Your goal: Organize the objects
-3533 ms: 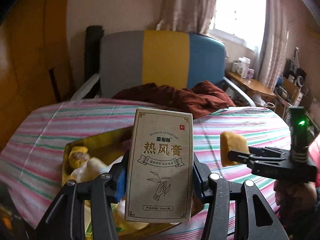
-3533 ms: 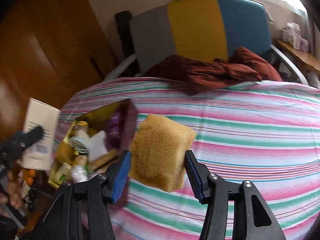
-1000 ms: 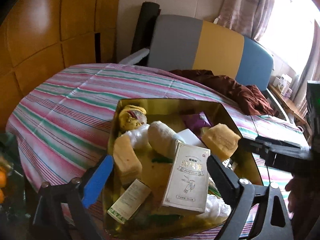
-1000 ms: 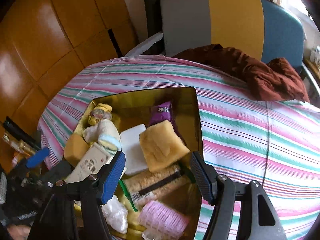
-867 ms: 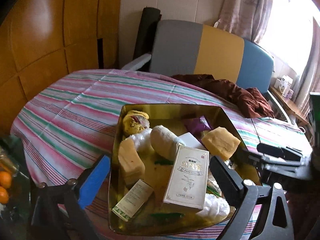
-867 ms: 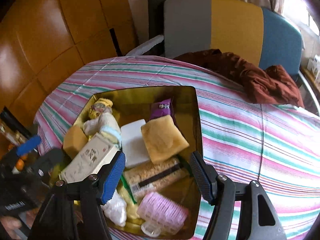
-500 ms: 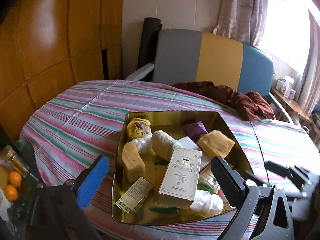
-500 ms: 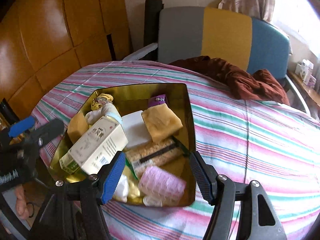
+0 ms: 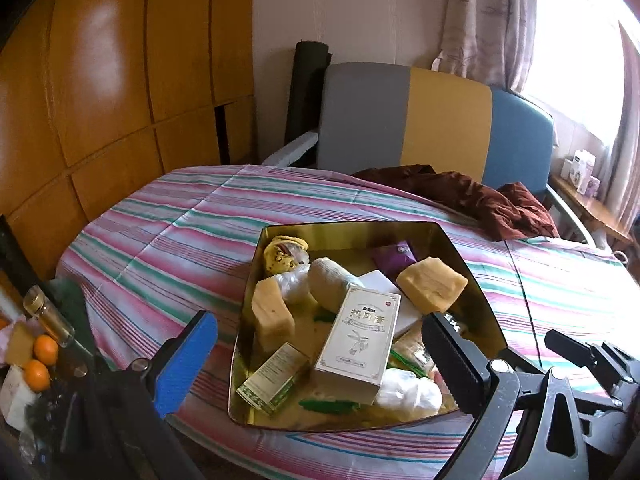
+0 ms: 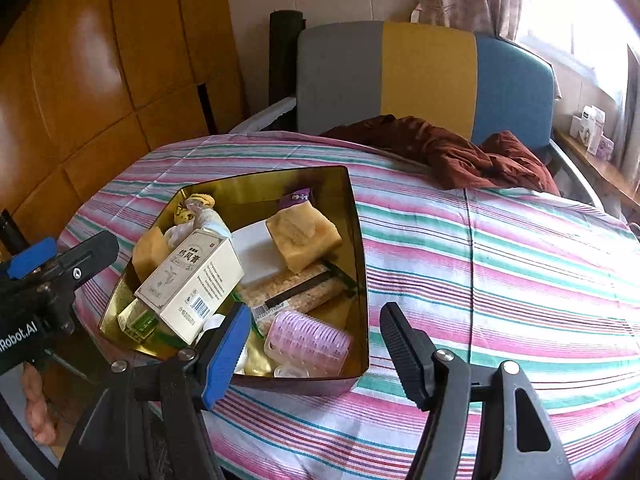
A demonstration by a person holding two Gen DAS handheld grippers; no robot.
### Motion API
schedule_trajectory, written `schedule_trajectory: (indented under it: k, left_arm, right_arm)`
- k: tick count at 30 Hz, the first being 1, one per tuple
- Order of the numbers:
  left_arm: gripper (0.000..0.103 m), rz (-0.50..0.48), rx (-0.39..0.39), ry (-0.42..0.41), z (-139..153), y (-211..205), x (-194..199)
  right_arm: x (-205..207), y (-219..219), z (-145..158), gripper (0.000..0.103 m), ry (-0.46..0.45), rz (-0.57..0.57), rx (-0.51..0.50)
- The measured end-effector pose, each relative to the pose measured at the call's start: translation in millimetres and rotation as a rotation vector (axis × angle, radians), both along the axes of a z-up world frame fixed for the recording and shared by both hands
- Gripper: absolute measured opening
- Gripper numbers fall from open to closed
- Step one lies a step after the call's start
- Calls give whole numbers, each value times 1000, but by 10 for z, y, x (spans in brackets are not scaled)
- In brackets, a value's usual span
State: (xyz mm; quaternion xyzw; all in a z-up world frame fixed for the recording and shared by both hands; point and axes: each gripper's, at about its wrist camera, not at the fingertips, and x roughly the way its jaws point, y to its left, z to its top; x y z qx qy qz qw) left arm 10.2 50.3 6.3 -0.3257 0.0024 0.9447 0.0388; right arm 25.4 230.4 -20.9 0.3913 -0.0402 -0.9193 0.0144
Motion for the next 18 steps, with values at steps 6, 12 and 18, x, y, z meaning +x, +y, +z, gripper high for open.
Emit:
schedule_trajectory:
  k: [6,12,18]
  left_arm:
    - [103,-11,15,-10,-12,-6,6]
    - [103,1,29,-13,-39,-38,-8]
    - [102,4,31,-10,-47,-57,-13]
  right_arm:
    - [8,-30,8,68,2,6,6]
    - [-15,-54,-12,68,-7,6,11]
    - [-33,-86,-18,68,-7,14,14]
